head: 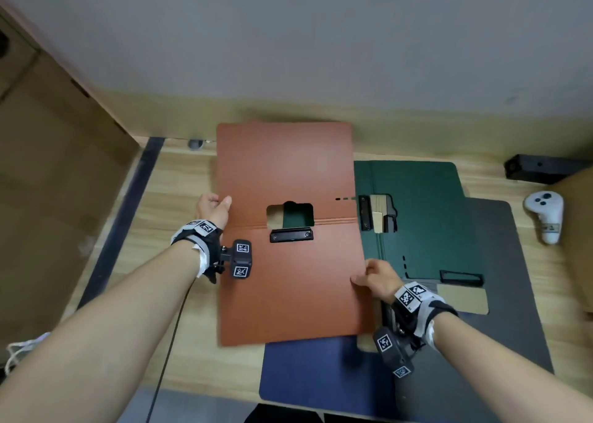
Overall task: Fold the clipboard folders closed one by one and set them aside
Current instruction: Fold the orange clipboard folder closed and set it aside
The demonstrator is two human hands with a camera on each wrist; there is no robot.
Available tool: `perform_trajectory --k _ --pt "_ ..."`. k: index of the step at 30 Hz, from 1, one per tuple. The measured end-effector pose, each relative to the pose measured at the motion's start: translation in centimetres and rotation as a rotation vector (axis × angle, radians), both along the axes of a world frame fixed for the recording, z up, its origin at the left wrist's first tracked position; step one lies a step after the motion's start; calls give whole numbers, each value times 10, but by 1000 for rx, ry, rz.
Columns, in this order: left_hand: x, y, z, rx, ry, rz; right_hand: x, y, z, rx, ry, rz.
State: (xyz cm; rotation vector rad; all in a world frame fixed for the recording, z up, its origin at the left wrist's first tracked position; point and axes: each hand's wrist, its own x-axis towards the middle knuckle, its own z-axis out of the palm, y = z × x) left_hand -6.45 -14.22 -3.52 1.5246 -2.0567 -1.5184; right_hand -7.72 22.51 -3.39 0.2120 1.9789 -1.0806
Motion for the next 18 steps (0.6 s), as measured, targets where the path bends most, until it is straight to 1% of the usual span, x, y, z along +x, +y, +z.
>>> perform_trajectory --k 2,3,5,7,9,12,13,15,18 --pt "22 0 8 -9 -2 41 -7 4 8 48 -2 73" --pt "34 0 11 -14 -9 33 -12 7 10 68 8 115" --pt "59 1 15 -30 -45 -37 -25 13 16 112 55 155" --pt "82 6 15 -24 -109 -119 -40 18 18 163 115 147" --pt "106 14 10 50 -175 -141 -53 21 17 209 166 124" --pt "138 33 -10 265 -207 -34 -65 26 9 311 203 104" --pt "146 40 -16 301 -214 2 -64 28 7 346 195 116" --pt "160 57 -28 317 -227 52 -59 34 5 389 183 138" --pt "170 79 -39 322 -225 73 -49 46 1 409 226 162"
